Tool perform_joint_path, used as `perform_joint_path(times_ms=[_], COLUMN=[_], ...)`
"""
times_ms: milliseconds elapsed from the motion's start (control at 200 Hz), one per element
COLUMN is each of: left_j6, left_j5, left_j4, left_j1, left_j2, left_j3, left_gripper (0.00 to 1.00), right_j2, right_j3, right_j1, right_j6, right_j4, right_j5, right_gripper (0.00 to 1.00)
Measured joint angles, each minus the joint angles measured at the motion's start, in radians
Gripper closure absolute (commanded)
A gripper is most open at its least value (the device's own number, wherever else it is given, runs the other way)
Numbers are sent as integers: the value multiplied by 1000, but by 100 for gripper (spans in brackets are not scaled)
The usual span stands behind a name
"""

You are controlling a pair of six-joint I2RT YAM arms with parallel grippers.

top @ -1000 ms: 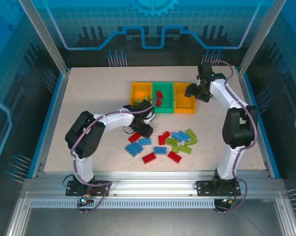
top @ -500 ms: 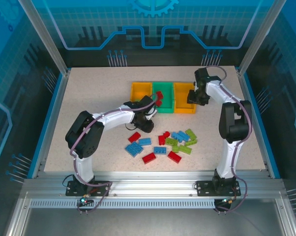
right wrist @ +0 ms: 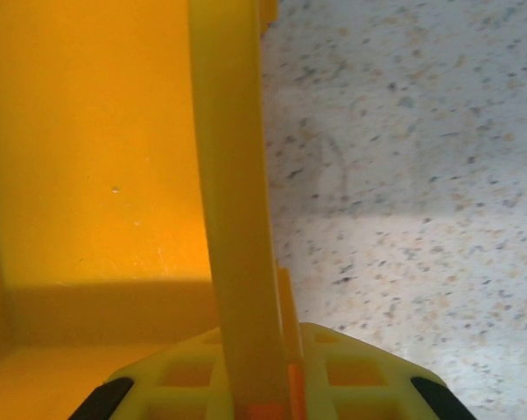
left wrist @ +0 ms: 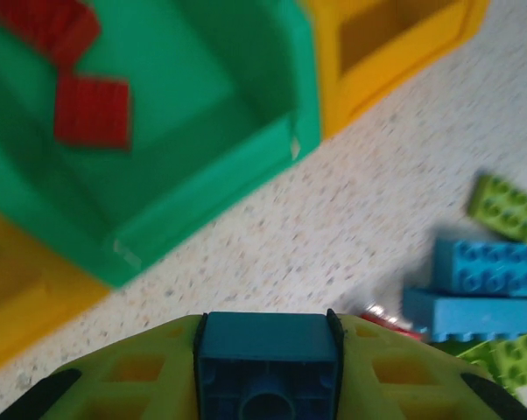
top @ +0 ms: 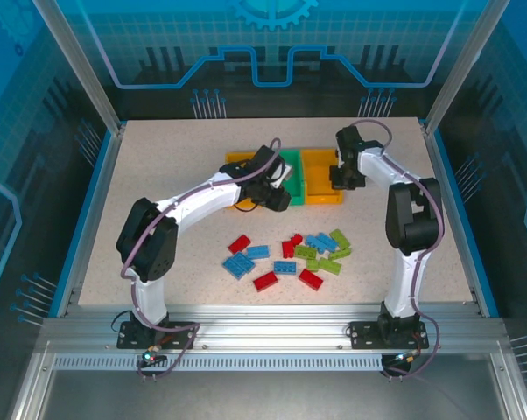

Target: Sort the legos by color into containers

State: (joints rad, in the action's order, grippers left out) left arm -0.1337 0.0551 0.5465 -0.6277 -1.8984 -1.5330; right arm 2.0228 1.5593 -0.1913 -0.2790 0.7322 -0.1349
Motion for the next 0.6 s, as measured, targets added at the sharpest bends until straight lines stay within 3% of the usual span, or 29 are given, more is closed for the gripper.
perform_joint_path(times_ms=[370, 485, 565, 600], left_j6=[-97, -116, -131, -135], left_j5=[74, 82, 81, 81], left_j4=[-75, -78, -79, -78], left_j1=[-2, -5, -6, -6], left_j2=[-146, -219, -264, -278], left_j3=[-221, -275, -299, -303], left_gripper=[65, 64, 63, 61], right_j2=[-67, -79, -90, -95], right_j3=[-103, -119, -146, -163], right_j1=[-101, -109, -109, -109], right_j6=[-47, -78, -120, -137], right_j4=[-45, -53, -62, -65], right_j5=[3, 11, 34, 45], right_gripper=[86, 76, 62, 50])
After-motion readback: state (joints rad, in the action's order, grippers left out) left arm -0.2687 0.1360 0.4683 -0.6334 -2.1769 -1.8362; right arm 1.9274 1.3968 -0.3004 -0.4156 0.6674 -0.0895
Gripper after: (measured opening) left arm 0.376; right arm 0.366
